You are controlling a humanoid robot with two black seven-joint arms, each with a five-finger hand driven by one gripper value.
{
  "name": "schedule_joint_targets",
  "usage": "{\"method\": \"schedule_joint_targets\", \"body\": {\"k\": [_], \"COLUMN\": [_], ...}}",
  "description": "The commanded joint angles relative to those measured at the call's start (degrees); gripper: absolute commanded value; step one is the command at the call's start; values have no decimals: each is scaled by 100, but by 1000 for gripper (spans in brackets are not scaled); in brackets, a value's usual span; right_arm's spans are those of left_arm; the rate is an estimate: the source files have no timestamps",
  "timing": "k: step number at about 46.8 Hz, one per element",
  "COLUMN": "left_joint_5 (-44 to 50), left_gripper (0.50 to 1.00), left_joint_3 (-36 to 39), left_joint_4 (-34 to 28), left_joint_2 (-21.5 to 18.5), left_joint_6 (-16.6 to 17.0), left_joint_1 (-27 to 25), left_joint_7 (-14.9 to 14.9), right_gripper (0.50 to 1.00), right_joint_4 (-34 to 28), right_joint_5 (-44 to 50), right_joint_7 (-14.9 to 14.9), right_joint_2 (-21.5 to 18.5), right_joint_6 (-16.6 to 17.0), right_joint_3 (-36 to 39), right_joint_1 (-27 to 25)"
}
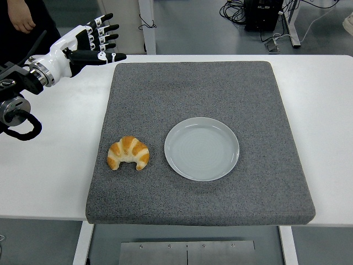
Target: Place the bread on the plate
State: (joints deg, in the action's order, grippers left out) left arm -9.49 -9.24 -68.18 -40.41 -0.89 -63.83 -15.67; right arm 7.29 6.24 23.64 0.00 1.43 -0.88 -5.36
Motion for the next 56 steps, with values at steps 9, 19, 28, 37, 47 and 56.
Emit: {"method": "schedule_joint_targets", "body": {"k": [9, 19, 28, 37, 47, 56], "left_joint_5": [-869, -2091, -2750, -3357, -3866, -4526], "left_gripper": [968, 965, 965, 965, 965, 965], "left_joint_3": [388, 432, 432, 432, 502, 529], "left_joint_4": [-213, -529, -775, -1364, -1584, -1769], "left_joint_2": [-177, -494, -713, -1162, -1363, -1452], "left_joint_6": [10, 28, 28, 63, 81, 89], "left_joint_1": [-7, 20, 11, 28, 125, 266], "left_joint_7": [20, 2, 2, 11, 81, 81], "right_gripper": [1000, 1000, 1000, 1000, 1000, 1000], "right_joint_4": [0, 0, 0, 0, 0, 0], "right_joint_5": [0, 0, 0, 0, 0, 0], "right_joint_7": [0, 0, 0, 0, 0, 0], "right_joint_2": [0, 0, 0, 0, 0, 0], "right_joint_6": [-2, 6, -2, -2, -2, -2], "right_joint_3": [0, 0, 0, 0, 0, 0], "right_joint_1": [-1, -1, -1, -1, -1, -1]}}
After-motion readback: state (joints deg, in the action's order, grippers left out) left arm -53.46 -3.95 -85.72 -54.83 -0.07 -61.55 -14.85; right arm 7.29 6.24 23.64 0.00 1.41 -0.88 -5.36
